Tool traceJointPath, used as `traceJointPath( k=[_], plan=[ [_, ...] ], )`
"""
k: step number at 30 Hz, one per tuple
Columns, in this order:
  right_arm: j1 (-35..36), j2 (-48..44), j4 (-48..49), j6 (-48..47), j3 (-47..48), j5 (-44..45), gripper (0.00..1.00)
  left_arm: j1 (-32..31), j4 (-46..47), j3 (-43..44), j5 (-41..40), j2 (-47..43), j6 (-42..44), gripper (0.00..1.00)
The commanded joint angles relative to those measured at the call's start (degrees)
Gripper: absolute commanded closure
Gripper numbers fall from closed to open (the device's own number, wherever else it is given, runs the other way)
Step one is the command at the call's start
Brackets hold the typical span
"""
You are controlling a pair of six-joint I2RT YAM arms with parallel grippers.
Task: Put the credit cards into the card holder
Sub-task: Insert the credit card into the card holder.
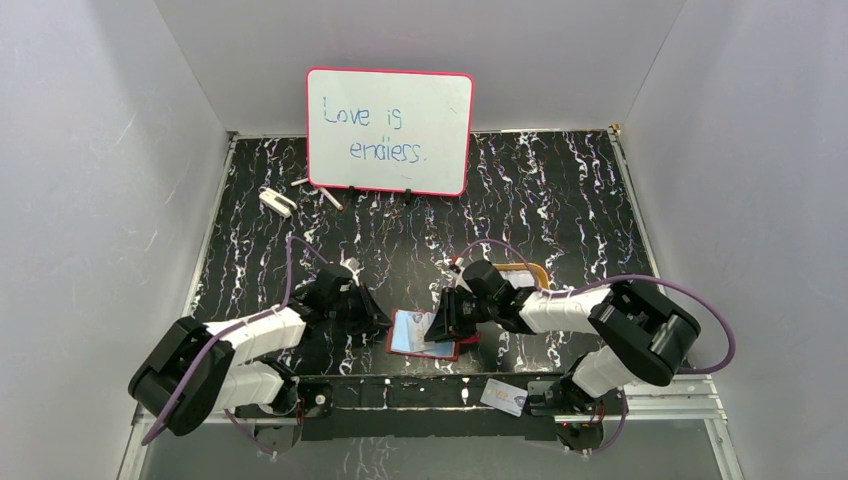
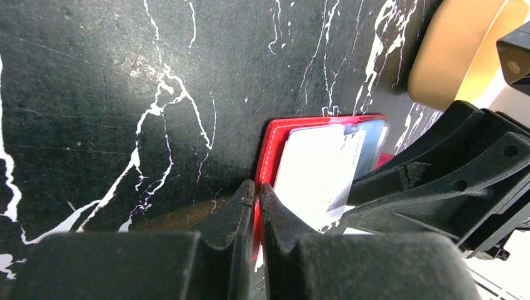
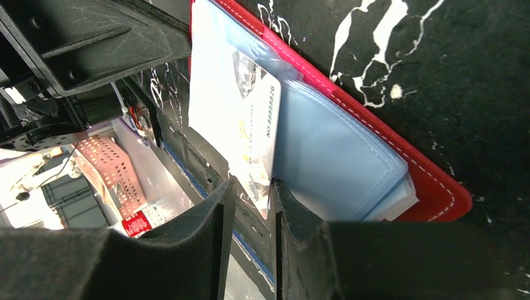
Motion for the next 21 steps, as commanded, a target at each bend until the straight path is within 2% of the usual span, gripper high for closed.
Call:
traceJointPath(
  k=[1, 10, 17, 21],
  plan=[
    [1.43, 0.31, -1.47, -0.30, 3.56, 1.53, 0.66, -0.28, -1.34, -0.96, -0.16, -1.59, -0.26, 0.94],
    [4.18, 3.10, -7.50, -1.47, 7.68, 4.13, 0.67, -0.28, -1.38, -1.12, -0.46, -2.35, -0.39, 0.94],
    [4.18, -1.14, -2.49, 1.93, 2.81, 5.80, 0.88, -0.28, -1.56, -1.58, -0.95, -2.92, -0.63, 0.95],
    [4.22, 0.37, 2.40, 3.65, 1.21, 4.10, 0.94, -0.28, -1.35, -1.74, -0.87, -2.74, -1.03, 0.95]
  ],
)
